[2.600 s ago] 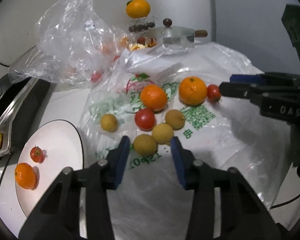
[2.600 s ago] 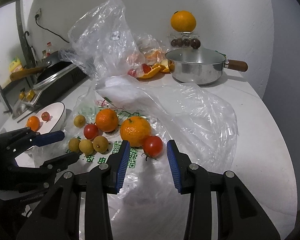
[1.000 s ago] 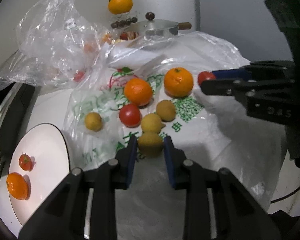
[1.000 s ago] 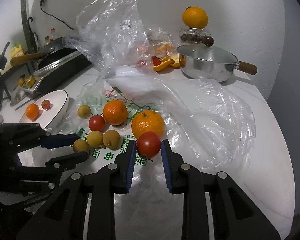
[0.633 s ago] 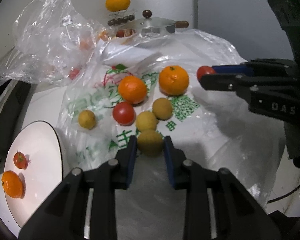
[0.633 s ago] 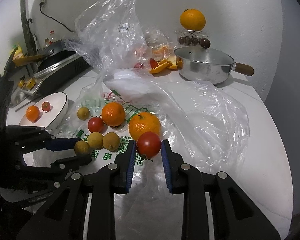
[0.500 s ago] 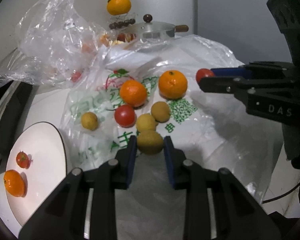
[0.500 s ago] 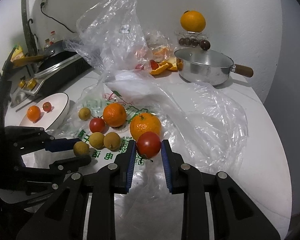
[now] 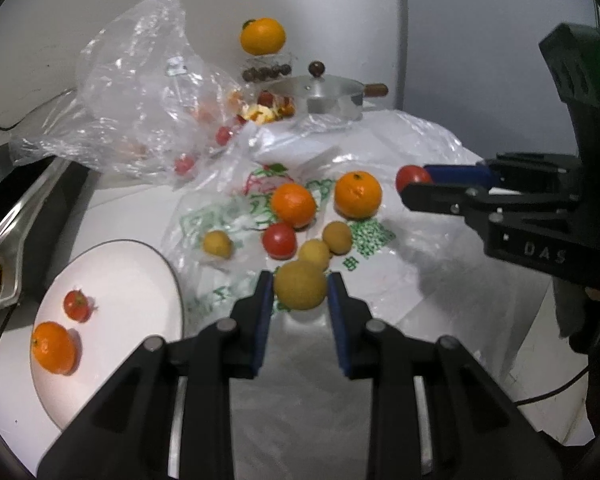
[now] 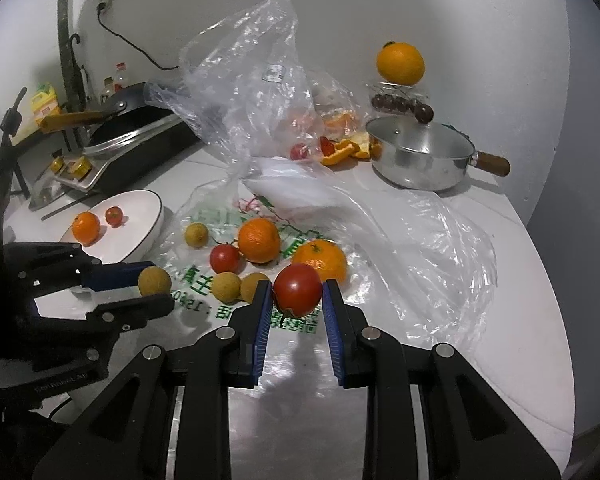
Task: Organize fruits
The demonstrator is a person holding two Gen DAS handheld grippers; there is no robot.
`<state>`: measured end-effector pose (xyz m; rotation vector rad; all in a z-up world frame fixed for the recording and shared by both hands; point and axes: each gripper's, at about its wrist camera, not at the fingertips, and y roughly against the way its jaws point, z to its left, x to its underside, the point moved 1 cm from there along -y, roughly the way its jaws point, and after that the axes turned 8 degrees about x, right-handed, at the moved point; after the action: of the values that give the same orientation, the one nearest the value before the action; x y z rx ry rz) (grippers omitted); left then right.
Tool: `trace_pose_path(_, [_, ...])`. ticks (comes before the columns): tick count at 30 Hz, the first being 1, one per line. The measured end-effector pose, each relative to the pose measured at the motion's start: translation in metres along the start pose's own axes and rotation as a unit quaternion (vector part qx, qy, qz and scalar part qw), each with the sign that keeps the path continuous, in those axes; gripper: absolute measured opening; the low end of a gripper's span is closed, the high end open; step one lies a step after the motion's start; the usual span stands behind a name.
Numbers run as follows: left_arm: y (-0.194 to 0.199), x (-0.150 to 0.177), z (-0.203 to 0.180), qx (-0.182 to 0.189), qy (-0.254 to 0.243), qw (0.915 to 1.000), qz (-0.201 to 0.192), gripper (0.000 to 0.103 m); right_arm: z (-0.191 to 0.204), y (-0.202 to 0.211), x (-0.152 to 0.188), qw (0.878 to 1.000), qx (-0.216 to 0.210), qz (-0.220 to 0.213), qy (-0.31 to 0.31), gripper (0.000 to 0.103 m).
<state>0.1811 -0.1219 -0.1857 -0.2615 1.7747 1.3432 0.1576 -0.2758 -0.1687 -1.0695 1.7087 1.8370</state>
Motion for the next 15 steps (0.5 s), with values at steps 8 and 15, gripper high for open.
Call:
trace_pose_path(8, [0.020, 0.008, 0.013, -0.008, 0.013, 0.9998, -0.015, 0.028, 0.020, 0.005, -0.006, 1.000, -0.006, -0.006, 0.016, 0.027])
trace_pose_path(15, [0.037, 0.014, 0.030, -0.018, 0.028, 0.9991, -0.028, 0.028, 0.042, 0.007, -0.010, 0.999, -0.011, -0.009, 0.031, 0.028])
